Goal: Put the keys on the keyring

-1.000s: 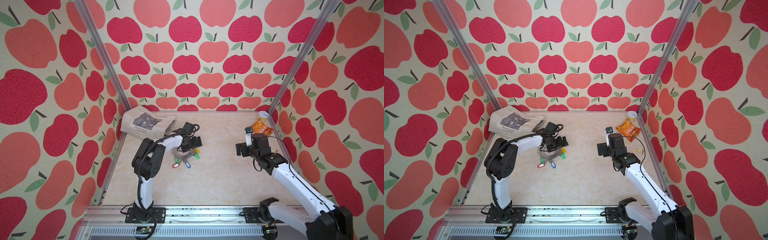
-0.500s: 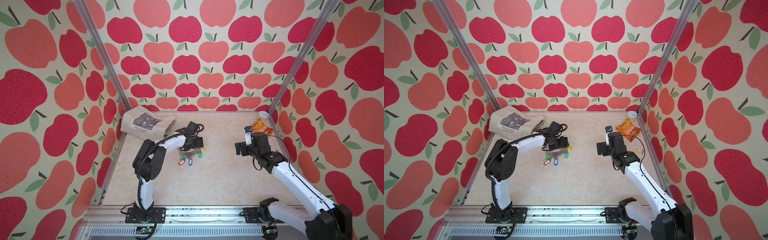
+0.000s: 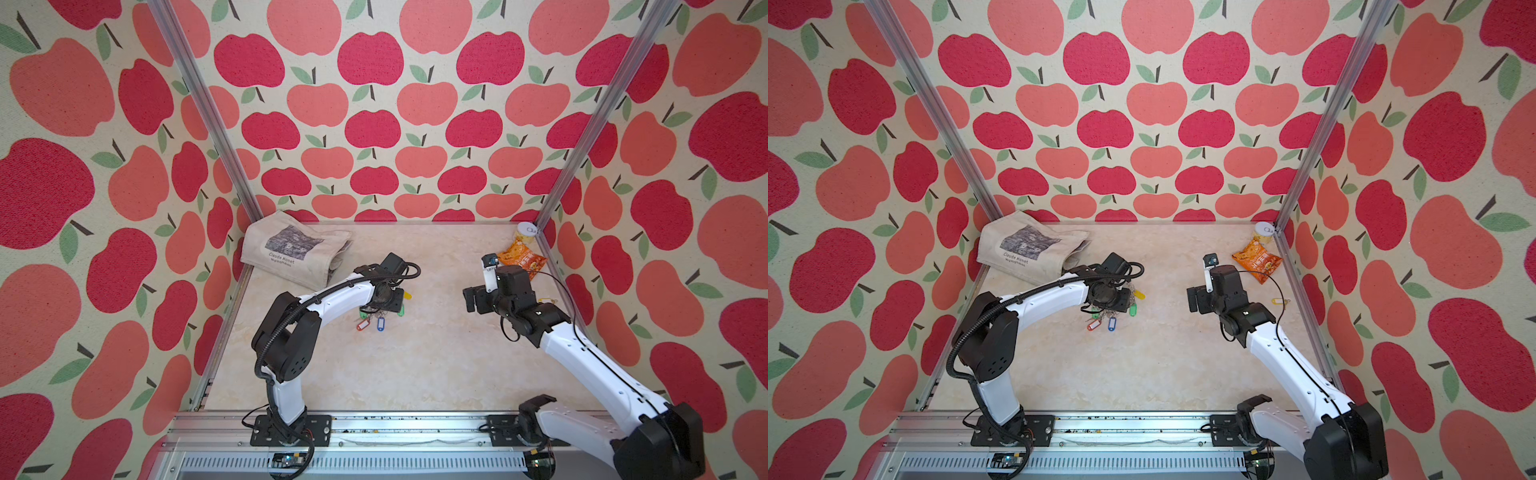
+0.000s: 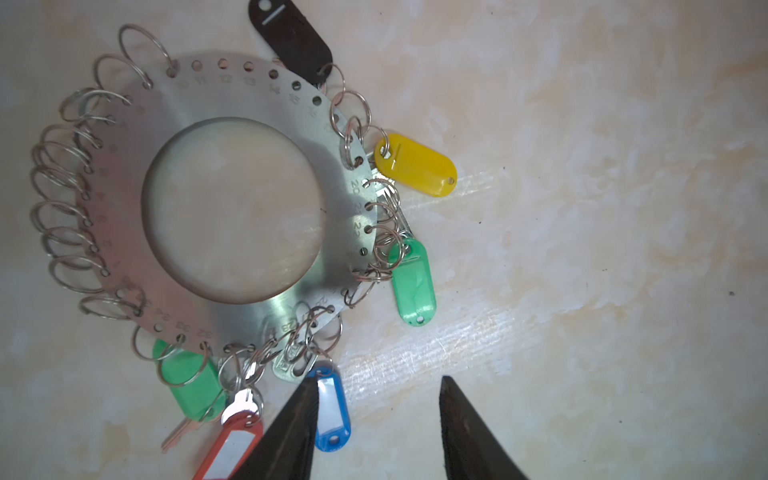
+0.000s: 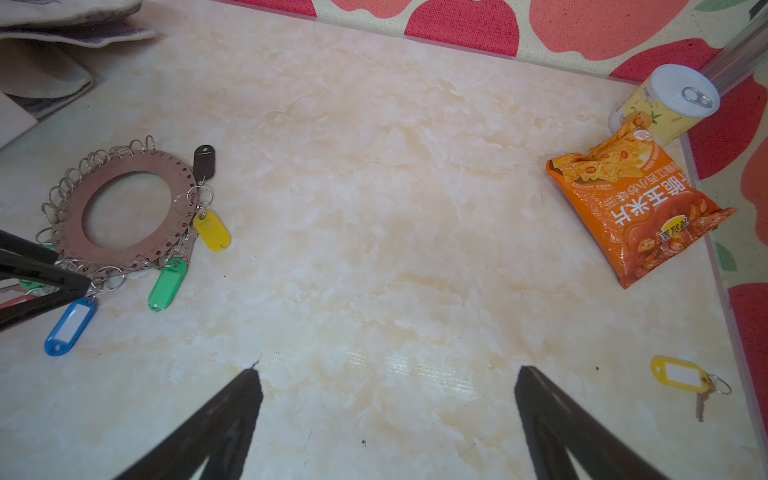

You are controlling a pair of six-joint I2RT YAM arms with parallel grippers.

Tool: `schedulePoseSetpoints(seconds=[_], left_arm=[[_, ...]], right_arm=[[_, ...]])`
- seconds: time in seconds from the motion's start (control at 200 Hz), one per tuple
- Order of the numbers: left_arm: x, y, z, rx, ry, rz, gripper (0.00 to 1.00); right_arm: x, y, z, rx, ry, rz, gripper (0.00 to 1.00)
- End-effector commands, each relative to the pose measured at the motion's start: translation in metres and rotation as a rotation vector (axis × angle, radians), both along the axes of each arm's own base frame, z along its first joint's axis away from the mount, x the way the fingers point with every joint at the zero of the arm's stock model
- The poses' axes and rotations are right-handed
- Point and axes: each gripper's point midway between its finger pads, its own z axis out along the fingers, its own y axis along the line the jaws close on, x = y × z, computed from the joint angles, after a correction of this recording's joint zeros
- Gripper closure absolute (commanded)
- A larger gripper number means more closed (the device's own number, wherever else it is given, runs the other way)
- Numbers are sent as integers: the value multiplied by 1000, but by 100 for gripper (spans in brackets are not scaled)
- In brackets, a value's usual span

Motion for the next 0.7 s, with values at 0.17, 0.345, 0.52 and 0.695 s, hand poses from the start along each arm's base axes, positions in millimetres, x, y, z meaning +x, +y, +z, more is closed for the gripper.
schedulePoseSetpoints(seconds=[0.17,0.345,0.52,0.695], left_arm=[[5,6,-27,114,14,-66,63],[8,4,-31,130,-5,-81,66],[13,-1,-30,150,-44,-107,69],[18,-4,-29,160,-79,-117,71]], right_arm=[[-7,-2,22,21,-42,-10,1],[-8,-3,21,16,-44,-10,1],[-6,-1,20,17,-41,-3,1],[-5,-1,20,14,-44,-1,1]])
